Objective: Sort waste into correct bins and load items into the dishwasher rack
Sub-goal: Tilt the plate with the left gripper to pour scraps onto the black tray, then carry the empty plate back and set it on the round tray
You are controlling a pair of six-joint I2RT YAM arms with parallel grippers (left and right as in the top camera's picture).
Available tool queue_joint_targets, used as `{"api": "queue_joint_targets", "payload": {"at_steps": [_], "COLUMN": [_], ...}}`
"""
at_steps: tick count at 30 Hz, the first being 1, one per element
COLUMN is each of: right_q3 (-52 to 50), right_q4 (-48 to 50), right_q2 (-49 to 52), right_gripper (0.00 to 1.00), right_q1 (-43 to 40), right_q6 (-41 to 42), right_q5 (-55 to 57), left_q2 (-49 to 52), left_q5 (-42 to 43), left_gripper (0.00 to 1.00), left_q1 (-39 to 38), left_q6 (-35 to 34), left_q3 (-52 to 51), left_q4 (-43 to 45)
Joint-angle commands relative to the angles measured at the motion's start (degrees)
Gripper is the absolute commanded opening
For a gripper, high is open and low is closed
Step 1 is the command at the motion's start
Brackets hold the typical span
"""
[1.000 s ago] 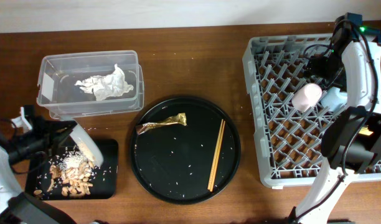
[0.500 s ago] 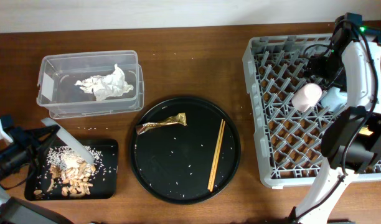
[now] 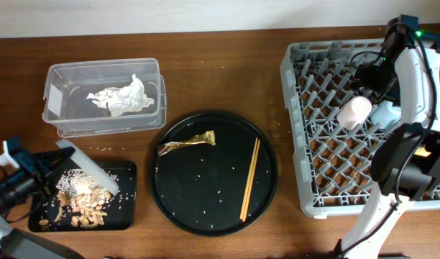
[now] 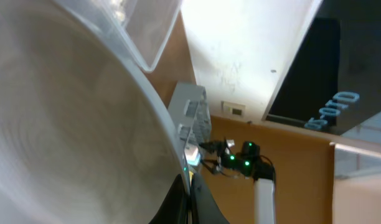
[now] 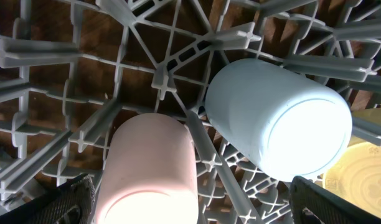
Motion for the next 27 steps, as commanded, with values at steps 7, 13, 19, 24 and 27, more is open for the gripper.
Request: {"api": "queue_joint_targets", "payload": {"at_steps": [7, 13, 19, 24, 27], "right_q3": [0.2, 0.2, 0.2, 0.2, 0.2], "right_q4": [0.0, 0.0, 0.0, 0.0, 0.0], "right_q2": [0.3, 0.3, 0.3, 0.3, 0.3], "right_gripper": [0.98, 0.98, 0.98, 0.98, 0.98], "right_q1": [0.1, 0.1, 0.1, 0.1, 0.1], "right_q6": [0.4, 0.4, 0.4, 0.4, 0.4], "right_q5": [0.1, 0.1, 0.1, 0.1, 0.1], "left_q2": [-1.9, -5.6, -12.7, -21.5, -24.5], "left_q5": [2.6, 3.1, 3.2, 2.1, -0.5], "left_gripper": [0.02, 0.01, 0.01, 0.01, 0.01], "left_q1": [0.2, -0.3, -6.0, -17.7, -24.3], "left_q6": [6.6, 7.3, 7.4, 6.4, 1.3], "left_q3": [0.1, 0.3, 0.3, 0.3, 0.3], "left_q4": [-10.5, -8.4, -10.5, -6.8, -2.4]}}
